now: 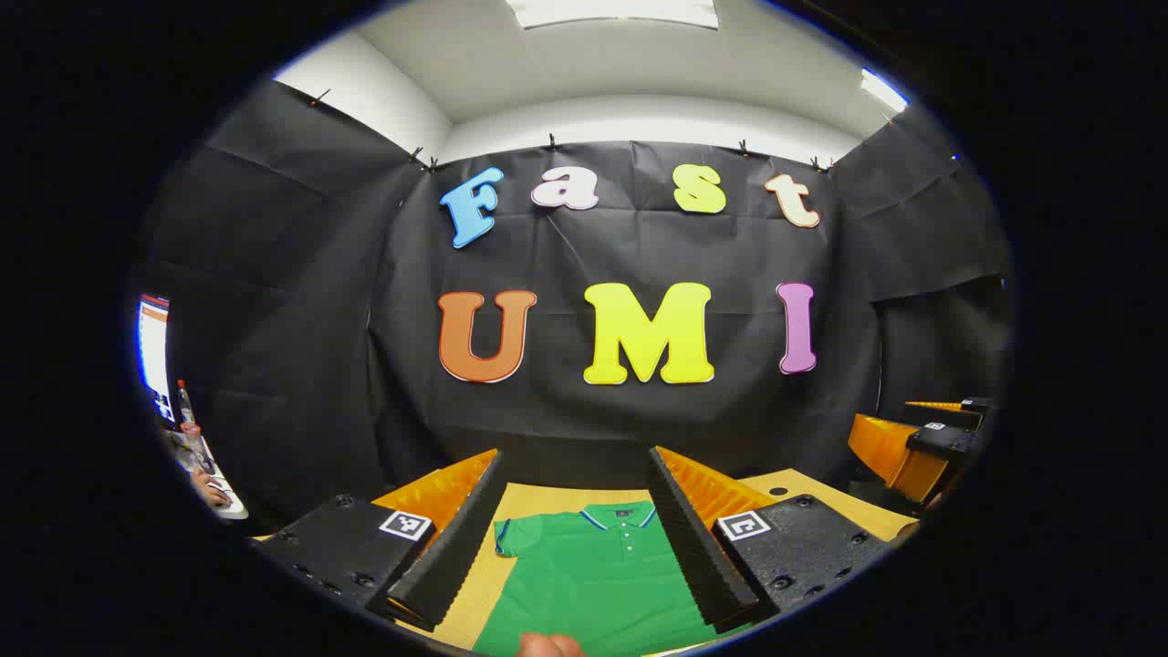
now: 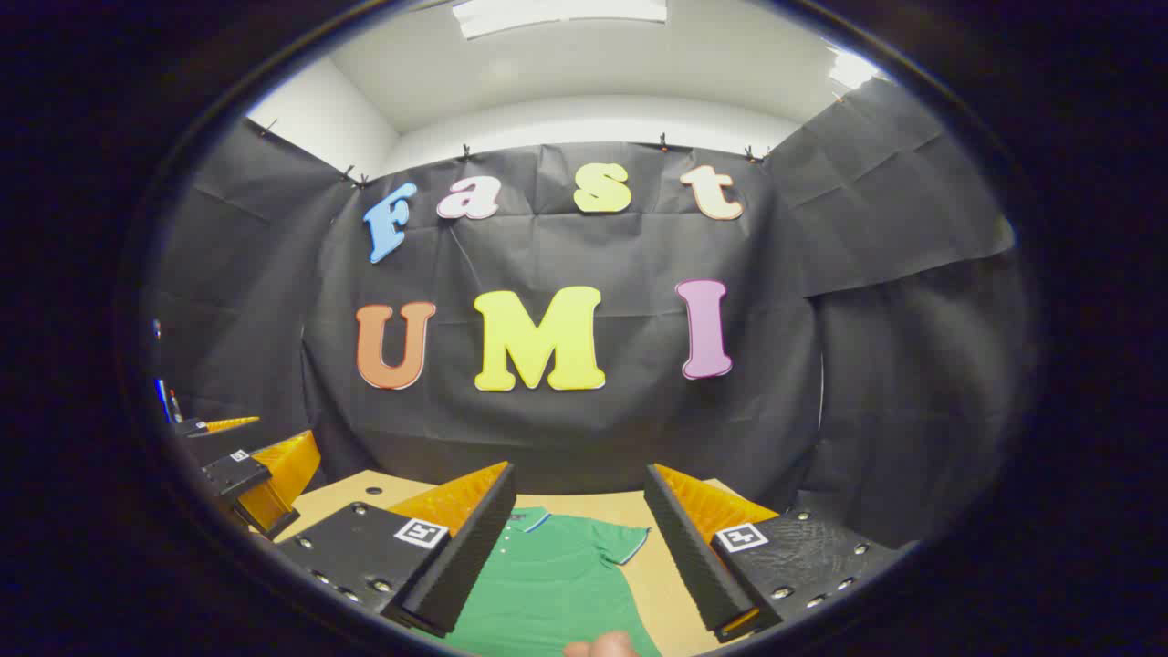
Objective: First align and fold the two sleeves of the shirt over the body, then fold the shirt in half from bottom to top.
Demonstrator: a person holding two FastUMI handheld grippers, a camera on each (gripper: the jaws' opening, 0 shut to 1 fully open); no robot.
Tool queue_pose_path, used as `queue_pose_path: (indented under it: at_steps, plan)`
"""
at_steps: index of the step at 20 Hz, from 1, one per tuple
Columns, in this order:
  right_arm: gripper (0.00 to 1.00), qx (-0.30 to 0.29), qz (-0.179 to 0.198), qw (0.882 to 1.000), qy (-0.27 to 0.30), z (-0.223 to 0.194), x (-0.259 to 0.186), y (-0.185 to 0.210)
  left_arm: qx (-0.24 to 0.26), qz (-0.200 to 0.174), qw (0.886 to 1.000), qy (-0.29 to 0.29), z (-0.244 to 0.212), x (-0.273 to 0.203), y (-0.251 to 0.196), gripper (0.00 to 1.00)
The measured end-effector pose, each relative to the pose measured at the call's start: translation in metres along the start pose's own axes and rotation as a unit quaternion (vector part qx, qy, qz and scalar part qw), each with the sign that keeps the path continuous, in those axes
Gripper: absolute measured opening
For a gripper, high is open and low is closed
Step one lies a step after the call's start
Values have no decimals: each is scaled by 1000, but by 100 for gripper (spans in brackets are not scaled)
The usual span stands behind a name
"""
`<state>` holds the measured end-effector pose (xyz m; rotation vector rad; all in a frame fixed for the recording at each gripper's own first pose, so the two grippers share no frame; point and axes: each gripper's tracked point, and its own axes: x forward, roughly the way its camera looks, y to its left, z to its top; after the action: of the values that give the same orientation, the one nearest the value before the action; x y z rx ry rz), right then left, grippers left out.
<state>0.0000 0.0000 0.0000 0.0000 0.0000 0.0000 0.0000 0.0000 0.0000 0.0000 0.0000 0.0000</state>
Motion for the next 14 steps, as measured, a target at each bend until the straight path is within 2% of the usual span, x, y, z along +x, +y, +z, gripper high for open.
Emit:
queue_pose_path:
  at_steps: [1, 3, 6, 10, 14]
  plan:
    - [89, 0, -2, 1000, 2, -1, 1, -2, -1, 1, 1000, 3, -2, 2, 1, 98]
    - [93, -1, -5, 1000, 4, 2, 1, -4, -4, 4, 1000, 8, -2, 3, 4, 98]
    - [93, -6, -7, 1000, 11, 12, -2, -9, -4, 9, 1000, 7, 7, 0, 9, 98]
    - [90, -29, 4, 1000, 4, 36, -9, -13, 0, 14, 1000, 6, 13, -8, 8, 98]
    - [90, -42, 18, 999, 2, 43, -10, -18, 9, 20, 1000, 6, 13, -16, 7, 98]
